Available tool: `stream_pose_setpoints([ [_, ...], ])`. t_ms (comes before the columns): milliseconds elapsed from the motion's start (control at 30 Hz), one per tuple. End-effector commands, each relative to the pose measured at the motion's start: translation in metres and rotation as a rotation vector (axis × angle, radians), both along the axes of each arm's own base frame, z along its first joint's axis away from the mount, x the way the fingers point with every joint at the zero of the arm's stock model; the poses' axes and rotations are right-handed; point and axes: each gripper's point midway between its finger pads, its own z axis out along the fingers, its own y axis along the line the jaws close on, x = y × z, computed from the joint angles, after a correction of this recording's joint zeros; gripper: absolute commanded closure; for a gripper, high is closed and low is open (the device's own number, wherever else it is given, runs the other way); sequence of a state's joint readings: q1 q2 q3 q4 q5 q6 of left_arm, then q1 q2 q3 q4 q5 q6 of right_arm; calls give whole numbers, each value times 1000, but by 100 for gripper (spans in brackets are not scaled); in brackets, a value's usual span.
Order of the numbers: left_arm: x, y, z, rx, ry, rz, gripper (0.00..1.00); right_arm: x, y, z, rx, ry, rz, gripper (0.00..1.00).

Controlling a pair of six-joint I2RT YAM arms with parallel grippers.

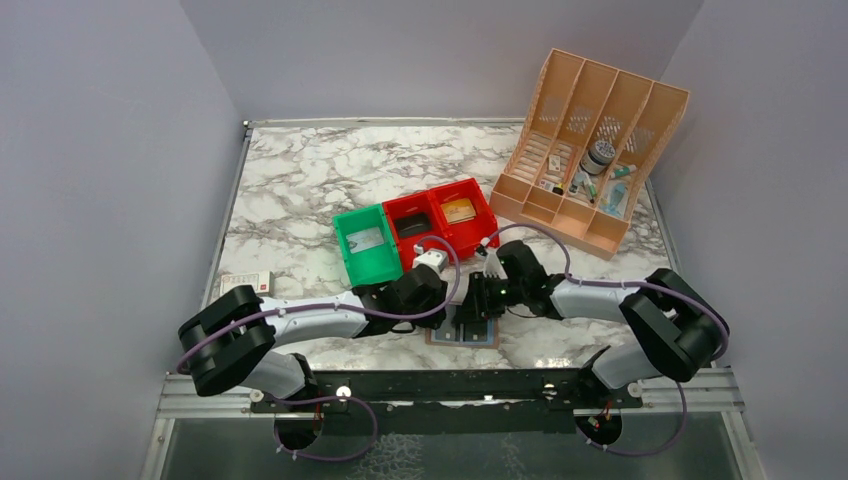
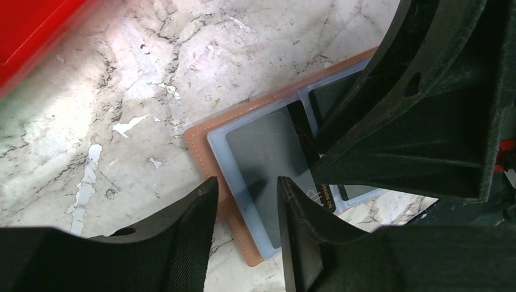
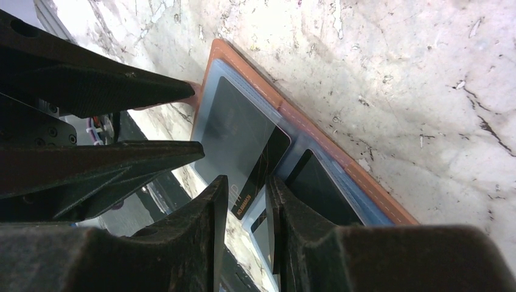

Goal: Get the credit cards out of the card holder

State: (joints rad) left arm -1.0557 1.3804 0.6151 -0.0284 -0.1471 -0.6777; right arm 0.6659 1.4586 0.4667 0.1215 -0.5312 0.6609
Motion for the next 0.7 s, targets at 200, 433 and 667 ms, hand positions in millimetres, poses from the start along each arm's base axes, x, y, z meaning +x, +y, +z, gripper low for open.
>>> stream_pose_setpoints([
  [200,13,12,92,-319,-204,128,37,6,-7,1,-35,-53,-28,69],
  [433,0,51,133,-475,-286,183,26,6,-6,8,-17,-66,-32,69],
  [667,-7,32,124,-445,-249,81,26,7,-9,5,-32,-59,-58,69],
])
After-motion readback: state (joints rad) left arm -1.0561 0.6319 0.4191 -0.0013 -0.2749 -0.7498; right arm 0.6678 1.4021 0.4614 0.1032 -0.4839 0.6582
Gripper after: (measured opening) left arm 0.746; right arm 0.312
